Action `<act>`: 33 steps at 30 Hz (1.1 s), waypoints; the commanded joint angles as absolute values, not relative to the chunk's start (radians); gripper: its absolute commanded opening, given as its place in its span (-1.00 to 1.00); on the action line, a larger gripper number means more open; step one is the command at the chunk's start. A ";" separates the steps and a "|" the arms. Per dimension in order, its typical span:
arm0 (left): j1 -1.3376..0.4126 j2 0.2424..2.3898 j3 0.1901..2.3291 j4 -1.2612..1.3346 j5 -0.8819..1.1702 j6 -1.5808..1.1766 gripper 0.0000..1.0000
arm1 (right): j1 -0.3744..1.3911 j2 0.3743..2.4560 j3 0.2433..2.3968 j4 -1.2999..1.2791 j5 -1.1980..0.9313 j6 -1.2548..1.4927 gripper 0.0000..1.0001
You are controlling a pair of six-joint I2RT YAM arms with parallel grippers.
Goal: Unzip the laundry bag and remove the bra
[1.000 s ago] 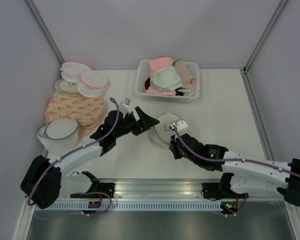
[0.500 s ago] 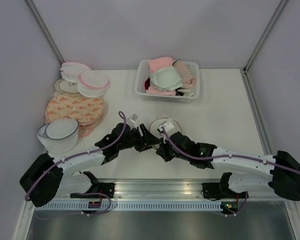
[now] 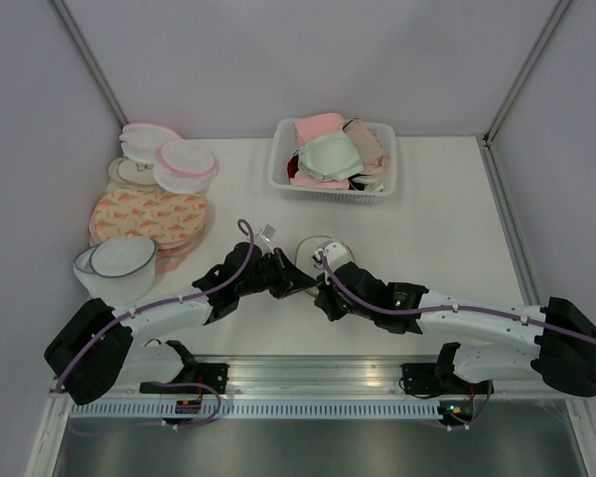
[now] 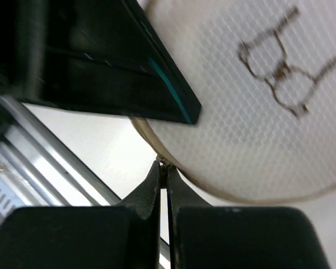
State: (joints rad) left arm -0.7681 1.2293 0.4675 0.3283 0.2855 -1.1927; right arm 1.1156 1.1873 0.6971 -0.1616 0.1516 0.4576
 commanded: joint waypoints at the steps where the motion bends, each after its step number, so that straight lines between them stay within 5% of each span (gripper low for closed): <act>1: -0.739 1.201 0.502 0.324 0.262 -1.151 -0.95 | 1.115 1.198 0.706 -0.348 0.319 0.505 -0.99; 14: -0.666 1.270 0.574 0.310 0.333 -1.010 -0.95 | 1.014 1.147 0.719 -0.531 0.759 0.643 -0.99; 20: -0.565 1.446 0.735 0.373 0.483 -0.902 -0.95 | 1.011 1.091 0.730 -0.488 0.703 0.558 -0.99; 21: -0.551 1.463 0.756 0.370 0.503 -0.894 -0.89 | 1.012 1.075 0.724 -0.480 0.657 0.548 -0.99; 23: -0.542 1.483 0.801 0.356 0.515 -0.890 -0.25 | 1.012 1.062 0.719 -0.469 0.615 0.537 -0.99; 24: -0.538 1.479 0.808 0.336 0.500 -0.890 0.22 | 1.012 1.051 0.716 -0.466 0.583 0.534 -0.99; 25: -0.540 1.465 0.810 0.312 0.477 -0.887 0.35 | 1.012 1.045 0.713 -0.465 0.568 0.531 -0.99; 28: -0.538 1.376 0.781 0.148 0.356 -0.891 0.67 | 1.014 1.026 0.703 -0.443 0.500 0.515 -0.99; 33: -0.561 1.188 0.603 0.100 0.298 -0.995 0.75 | 1.015 1.022 0.677 -0.310 0.251 0.442 -0.99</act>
